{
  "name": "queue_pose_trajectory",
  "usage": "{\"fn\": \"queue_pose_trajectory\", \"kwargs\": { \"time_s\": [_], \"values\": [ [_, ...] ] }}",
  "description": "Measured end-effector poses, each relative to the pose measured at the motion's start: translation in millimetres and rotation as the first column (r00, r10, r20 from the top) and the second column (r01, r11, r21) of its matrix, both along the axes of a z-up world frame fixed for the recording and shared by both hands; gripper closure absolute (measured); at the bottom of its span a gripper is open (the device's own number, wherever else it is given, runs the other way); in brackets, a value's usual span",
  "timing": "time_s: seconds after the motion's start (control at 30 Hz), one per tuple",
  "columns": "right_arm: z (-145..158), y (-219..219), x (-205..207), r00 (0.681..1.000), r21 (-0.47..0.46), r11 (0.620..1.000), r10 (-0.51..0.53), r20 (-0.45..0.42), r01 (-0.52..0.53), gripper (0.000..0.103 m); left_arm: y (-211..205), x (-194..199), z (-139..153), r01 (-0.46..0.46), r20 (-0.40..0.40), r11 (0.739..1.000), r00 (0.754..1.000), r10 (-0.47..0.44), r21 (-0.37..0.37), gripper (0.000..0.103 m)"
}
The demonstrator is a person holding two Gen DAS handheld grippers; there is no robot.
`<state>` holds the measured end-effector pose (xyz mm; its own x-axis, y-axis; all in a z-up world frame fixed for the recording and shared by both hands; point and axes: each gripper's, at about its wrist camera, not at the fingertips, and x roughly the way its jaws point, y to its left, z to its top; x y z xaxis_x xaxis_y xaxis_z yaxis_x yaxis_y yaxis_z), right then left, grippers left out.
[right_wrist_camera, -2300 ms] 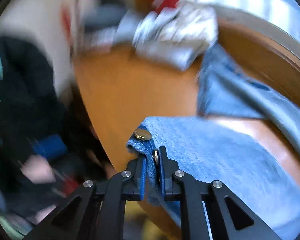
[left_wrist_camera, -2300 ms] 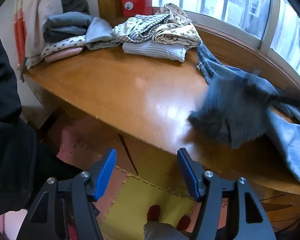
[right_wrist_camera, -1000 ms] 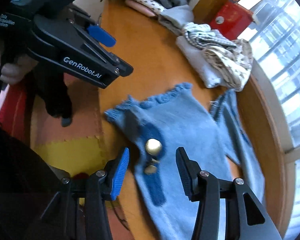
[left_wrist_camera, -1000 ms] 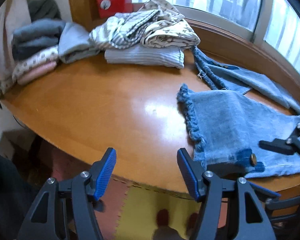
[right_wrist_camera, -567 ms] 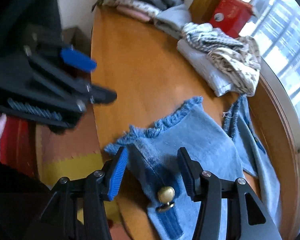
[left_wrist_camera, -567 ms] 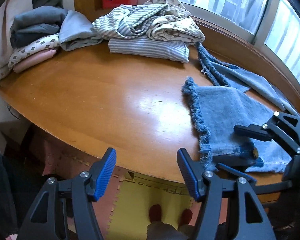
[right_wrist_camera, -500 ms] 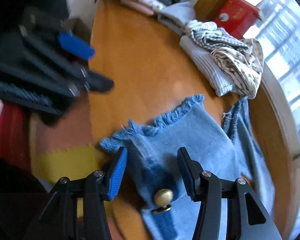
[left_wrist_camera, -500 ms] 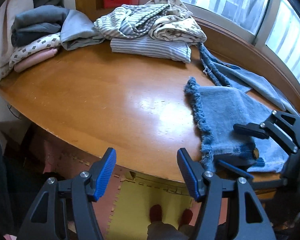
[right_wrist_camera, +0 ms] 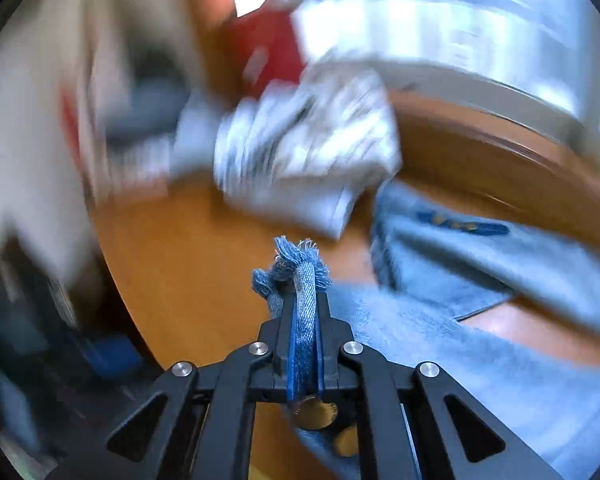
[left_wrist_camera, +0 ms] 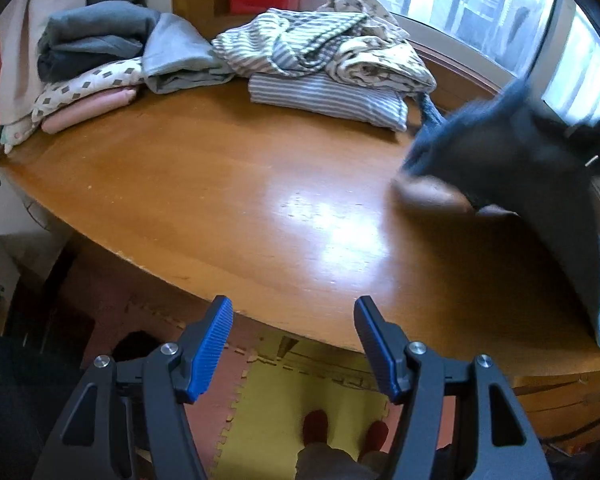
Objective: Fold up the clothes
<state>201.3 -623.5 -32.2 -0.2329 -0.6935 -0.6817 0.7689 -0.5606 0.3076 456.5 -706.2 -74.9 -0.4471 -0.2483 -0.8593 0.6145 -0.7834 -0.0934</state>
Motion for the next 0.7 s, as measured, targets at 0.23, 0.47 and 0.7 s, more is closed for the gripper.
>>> {"fn": "queue_pose_trajectory", "kwargs": {
  "time_s": [0.23, 0.47, 0.7],
  "values": [
    [-70, -35, 44, 0.955, 0.146, 0.966, 0.174, 0.241, -0.213, 0.083, -7, -3, -3, -0.011, 0.035, 0.999, 0.999, 0.012, -0.04, 0.042],
    [-38, -8, 58, 0.972, 0.144, 0.963, 0.217, 0.085, -0.227, 0.063, 0, -21, 22, 0.051, -0.026, 0.996, 0.998, -0.053, -0.072, 0.042],
    [-42, 114, -3, 0.984, 0.301, 0.938, -0.148, -0.102, 0.173, 0.048, 64, -92, 20, 0.314, -0.031, 0.945, 0.948, -0.318, -0.089, 0.042]
  ]
}}
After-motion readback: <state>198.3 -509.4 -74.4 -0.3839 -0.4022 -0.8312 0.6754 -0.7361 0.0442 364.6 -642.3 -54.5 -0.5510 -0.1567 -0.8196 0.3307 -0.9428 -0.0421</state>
